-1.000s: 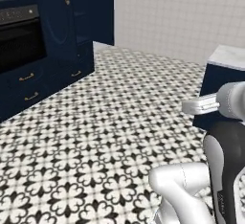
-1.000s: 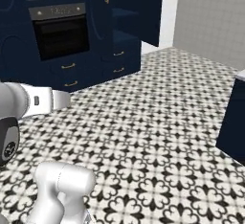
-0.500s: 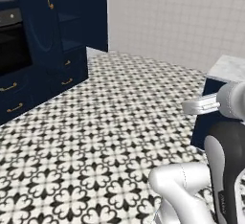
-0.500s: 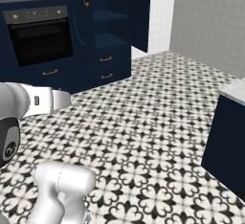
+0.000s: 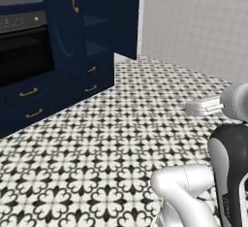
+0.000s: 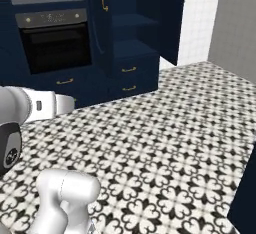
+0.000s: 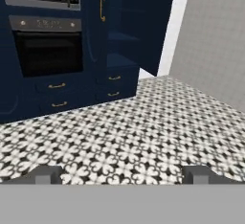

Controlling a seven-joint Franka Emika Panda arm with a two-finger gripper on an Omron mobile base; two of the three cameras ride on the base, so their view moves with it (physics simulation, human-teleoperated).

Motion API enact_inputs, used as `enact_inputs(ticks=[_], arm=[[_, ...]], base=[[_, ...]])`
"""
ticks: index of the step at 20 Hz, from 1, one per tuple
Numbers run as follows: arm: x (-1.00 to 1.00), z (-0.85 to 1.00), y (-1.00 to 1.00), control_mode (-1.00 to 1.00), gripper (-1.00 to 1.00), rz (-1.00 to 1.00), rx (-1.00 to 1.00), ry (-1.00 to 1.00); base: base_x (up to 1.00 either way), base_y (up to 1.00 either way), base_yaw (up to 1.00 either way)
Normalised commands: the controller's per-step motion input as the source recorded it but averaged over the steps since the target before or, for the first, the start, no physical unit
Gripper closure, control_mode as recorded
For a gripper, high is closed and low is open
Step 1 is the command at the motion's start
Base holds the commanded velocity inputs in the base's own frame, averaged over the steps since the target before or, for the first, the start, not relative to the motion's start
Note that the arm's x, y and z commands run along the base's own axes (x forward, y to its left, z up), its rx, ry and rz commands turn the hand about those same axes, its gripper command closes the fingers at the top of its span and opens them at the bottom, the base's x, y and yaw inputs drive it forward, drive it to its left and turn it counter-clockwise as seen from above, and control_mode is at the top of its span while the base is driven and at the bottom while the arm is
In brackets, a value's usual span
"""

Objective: Gather all objects into one cabinet and sort the glasses and bowls to opposite sides.

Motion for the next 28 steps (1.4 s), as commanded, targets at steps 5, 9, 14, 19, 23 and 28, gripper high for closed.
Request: enact_inputs(ticks=[5, 9, 14, 19, 23, 28], arm=[[0.0, 0.0, 0.0, 1.0, -1.0, 0.0, 0.0, 0.0], [0.0, 0.0, 0.0, 1.0, -1.0, 0.0, 0.0, 0.0], [0.0, 0.0, 0.0, 1.0, -1.0, 0.0, 0.0, 0.0], [0.0, 0.0, 0.0, 1.0, -1.0, 0.0, 0.0, 0.0], [0.0, 0.0, 0.0, 1.0, -1.0, 0.0, 0.0, 0.0], [0.0, 0.0, 0.0, 1.0, -1.0, 0.0, 0.0, 0.0]], base=[[1.0, -0.14, 0.0], [1.0, 0.08, -0.23], [1.0, 0.1, 0.15], [1.0, 0.0, 0.28], [0.89, 0.0, -0.1], [0.99, 0.0, -0.29]])
